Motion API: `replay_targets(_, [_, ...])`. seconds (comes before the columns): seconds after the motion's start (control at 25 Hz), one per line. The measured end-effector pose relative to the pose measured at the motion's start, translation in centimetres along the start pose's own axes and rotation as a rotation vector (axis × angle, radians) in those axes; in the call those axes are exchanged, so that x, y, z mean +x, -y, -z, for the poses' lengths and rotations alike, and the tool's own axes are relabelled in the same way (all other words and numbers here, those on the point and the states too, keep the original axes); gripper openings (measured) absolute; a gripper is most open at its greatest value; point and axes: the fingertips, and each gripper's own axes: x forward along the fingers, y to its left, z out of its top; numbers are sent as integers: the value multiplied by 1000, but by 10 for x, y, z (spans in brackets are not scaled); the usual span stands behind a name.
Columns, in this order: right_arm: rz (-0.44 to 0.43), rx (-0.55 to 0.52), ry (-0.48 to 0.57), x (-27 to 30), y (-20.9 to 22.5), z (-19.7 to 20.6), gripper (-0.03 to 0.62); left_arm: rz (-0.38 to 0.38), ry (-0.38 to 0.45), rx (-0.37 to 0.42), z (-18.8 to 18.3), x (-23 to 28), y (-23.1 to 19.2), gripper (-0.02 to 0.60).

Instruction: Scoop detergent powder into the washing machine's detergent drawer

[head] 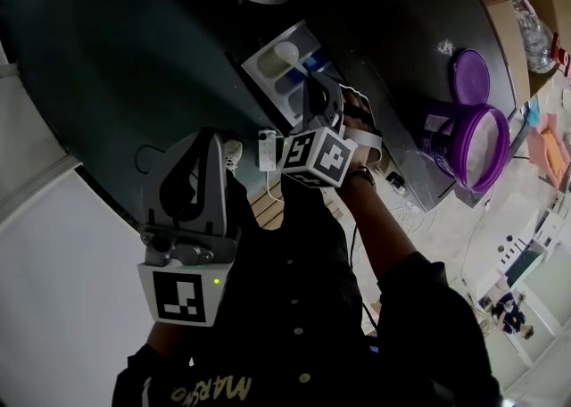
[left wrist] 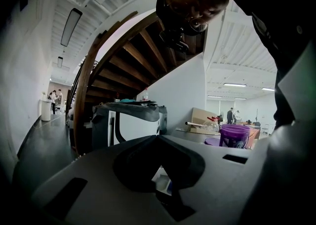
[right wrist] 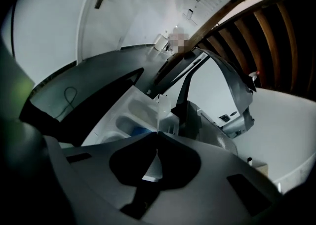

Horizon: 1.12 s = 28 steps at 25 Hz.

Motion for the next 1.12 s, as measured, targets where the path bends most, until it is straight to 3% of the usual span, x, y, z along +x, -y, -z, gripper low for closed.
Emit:
replay_targets(0.12, [-159, 244, 18, -2, -11, -2, 31, 4, 8, 4, -4, 0, 1, 14])
replay_targets(0.32, [-521, 907, 82, -11, -22, -10, 31, 17, 21, 17, -13, 2, 5, 14])
replay_targets(0.4, [-572, 1026, 114, -20, -17, -15, 31, 22, 25, 18, -17, 3, 7, 14])
replay_targets(0.88, [-465, 986, 310, -109, 48, -47, 31, 96, 115, 78, -66, 17, 33, 14])
replay_targets(1.12, [-313, 1017, 405, -166, 102, -36, 31, 196, 170, 99, -96, 34, 72, 14])
